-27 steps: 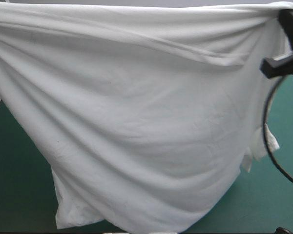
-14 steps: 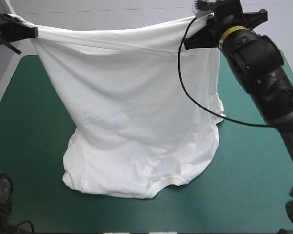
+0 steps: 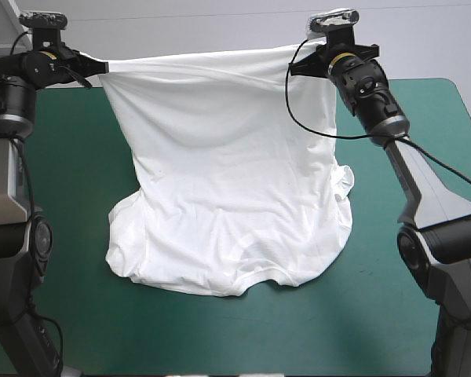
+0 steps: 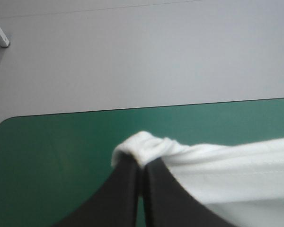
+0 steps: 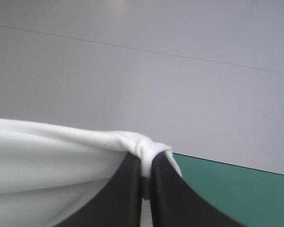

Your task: Fold the cloth

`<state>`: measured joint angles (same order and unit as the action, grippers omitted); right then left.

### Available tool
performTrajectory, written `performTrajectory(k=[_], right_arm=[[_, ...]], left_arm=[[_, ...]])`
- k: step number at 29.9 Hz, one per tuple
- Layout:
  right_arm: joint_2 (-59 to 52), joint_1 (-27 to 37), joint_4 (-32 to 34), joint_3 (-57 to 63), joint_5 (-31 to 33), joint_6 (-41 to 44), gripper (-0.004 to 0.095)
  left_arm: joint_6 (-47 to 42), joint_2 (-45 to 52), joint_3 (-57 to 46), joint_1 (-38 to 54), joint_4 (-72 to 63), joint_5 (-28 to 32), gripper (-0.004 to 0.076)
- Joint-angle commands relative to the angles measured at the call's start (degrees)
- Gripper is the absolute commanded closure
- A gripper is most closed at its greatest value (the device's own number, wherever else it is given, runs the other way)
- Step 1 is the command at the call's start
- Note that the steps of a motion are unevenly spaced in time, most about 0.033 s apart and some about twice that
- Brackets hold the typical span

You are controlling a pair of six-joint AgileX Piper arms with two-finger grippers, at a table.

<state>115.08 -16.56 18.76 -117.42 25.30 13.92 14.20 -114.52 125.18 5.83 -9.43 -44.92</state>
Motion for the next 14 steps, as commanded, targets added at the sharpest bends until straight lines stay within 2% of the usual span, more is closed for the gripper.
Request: performTrajectory(k=[1,3,4,5,7,9,11,12,14], right_arm=[[1.22,1.09,1.03,-1.58,-10.98,-0.18,0.0926],[4.37,1.20,1.03,-1.58,-13.44,0.13,0.0900],[5.49,1.42,1.03,-1.58,-14.24,0.20,0.0856],[6.78,1.53,1.03,-1.58,-15.18,0.20,0.0791],[8.75,2.07,0.27,-1.69,-16.63,0.10,0.0613],[9.49,2.60,0.13,-1.76,-17.41,-0.03,0.0339],[8.95,2.82,0.13,-1.76,-16.00,-0.03,0.0126],[8.14,2.86,0.13,-1.94,-13.84,-0.03,0.0048],[5.47,2.75,-0.11,-2.08,-8.00,-0.03,-0.0012]], left_arm=[[-0.48,-2.85,1.35,-0.16,-3.66,10.14,0.0731],[-0.11,-6.30,1.35,-0.29,-6.49,13.60,0.0715],[0.20,-7.67,1.35,-0.29,-7.65,15.21,0.0694],[0.88,-9.41,1.35,-0.67,-9.33,16.28,0.0641],[1.75,-11.34,1.35,-1.08,-10.36,17.22,0.0518],[3.71,-12.57,1.35,-1.89,-10.35,17.49,0.0332],[4.88,-12.84,1.35,-2.47,-9.52,16.03,0.0163],[4.89,-12.38,1.35,-2.48,-9.33,15.15,0.0119],[4.77,-10.65,1.98,-2.76,-9.33,10.86,0.0086]])
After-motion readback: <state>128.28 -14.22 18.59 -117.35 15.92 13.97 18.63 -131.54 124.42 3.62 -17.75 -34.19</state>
